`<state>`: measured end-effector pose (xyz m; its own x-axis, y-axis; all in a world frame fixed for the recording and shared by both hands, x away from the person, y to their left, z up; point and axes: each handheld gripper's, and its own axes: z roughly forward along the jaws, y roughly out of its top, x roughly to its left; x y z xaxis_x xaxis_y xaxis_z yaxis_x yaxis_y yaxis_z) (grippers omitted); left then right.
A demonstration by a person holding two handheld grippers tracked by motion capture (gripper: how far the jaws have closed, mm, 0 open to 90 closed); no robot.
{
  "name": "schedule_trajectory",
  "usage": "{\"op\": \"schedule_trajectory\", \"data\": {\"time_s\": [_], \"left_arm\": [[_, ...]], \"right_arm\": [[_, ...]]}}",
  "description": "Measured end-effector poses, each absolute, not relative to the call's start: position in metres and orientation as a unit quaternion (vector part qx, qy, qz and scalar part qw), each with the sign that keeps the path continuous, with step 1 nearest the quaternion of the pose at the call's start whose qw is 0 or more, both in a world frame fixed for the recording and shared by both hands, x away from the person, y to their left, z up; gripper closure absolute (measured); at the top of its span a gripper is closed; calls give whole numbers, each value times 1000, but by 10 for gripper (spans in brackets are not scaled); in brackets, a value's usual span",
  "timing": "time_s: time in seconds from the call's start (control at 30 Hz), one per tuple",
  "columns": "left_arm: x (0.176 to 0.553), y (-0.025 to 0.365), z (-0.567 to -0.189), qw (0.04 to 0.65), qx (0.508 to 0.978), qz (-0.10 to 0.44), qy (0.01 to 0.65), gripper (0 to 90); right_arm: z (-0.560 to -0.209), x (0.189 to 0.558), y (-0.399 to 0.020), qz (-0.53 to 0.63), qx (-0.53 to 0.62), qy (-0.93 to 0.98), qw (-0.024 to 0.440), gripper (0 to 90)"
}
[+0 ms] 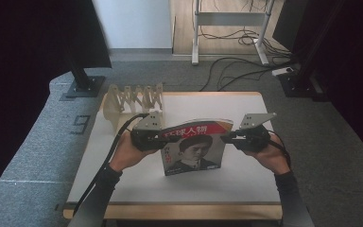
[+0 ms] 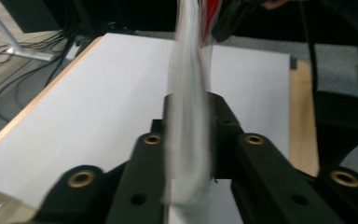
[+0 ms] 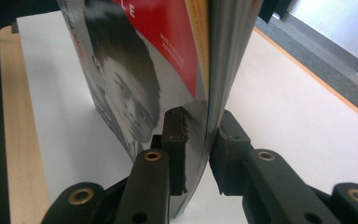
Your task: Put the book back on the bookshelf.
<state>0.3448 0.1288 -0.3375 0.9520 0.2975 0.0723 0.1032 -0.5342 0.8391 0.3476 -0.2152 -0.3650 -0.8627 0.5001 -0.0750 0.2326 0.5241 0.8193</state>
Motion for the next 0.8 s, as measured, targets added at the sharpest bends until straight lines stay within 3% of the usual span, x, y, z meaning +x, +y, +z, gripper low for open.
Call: {"op": "schedule_trajectory", "data": {"time_s": [0.13, 0.3, 0.8], "left_arm": [[344, 130, -339, 478, 866, 100, 110, 851], [346, 131, -338, 477, 865, 98, 125, 863], [349, 155, -328, 477, 855, 113, 172, 868]], "right_arm": [[-367, 344, -219, 433, 232, 854, 174, 663], [-383, 338, -229, 429, 277, 838, 191, 480], [-453, 334, -249, 396, 369, 811, 225, 191]]}}
